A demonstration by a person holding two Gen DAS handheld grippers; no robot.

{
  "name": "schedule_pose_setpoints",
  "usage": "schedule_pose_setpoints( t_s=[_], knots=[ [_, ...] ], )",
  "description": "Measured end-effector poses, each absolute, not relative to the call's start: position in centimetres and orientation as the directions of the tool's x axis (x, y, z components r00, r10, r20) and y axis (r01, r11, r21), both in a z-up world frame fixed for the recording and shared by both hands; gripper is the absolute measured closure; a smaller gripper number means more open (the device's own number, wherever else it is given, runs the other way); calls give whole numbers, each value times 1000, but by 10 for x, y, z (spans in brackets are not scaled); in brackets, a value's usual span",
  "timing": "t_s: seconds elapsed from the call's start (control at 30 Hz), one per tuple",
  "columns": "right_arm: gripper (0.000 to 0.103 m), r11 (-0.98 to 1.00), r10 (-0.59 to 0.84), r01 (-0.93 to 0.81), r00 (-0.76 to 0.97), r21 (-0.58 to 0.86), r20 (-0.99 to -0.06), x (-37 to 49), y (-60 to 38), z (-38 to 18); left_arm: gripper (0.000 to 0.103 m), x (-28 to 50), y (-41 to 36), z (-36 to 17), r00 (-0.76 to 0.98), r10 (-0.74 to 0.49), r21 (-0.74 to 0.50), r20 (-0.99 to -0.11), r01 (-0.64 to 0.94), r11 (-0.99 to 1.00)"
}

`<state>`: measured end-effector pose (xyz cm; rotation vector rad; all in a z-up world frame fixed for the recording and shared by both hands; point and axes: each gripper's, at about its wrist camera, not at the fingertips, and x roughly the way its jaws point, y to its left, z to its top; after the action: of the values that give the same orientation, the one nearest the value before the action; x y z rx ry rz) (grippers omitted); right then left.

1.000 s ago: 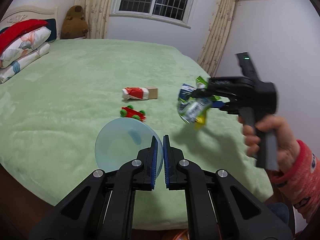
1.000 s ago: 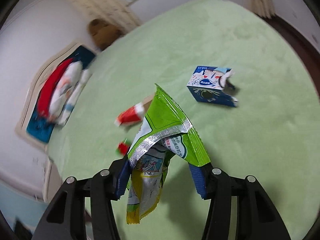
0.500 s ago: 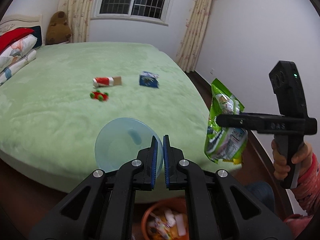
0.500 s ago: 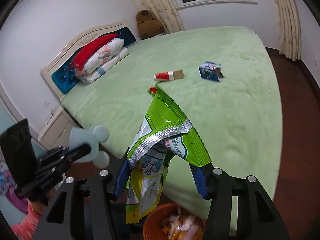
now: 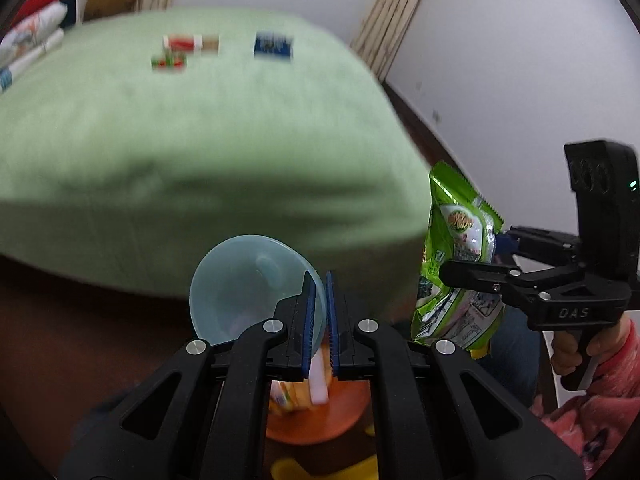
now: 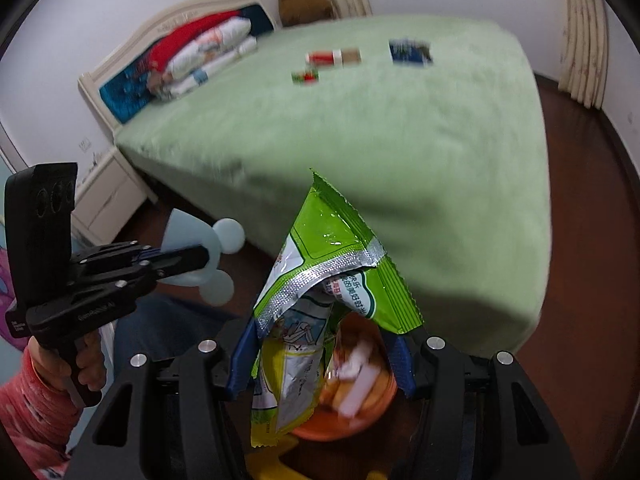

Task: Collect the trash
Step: 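Carry the cup and snack bag to the orange bucket and release both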

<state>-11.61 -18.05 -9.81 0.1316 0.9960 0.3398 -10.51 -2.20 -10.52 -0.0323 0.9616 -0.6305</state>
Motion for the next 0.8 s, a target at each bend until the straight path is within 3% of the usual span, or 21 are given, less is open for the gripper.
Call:
schedule_pose_setpoints(
  t_s=[0.4,0.8],
  knots=[
    [48,958,285,-99,309,268,-907,-111,-184,-203,97,-121,-56,-234,143,-404,-313,-904,422,851],
    [47,959,279,-11,202,283,-939,-89,-174,-264,97,-99,-53,-290,48,-325,-293,-945,325,899]
  ],
)
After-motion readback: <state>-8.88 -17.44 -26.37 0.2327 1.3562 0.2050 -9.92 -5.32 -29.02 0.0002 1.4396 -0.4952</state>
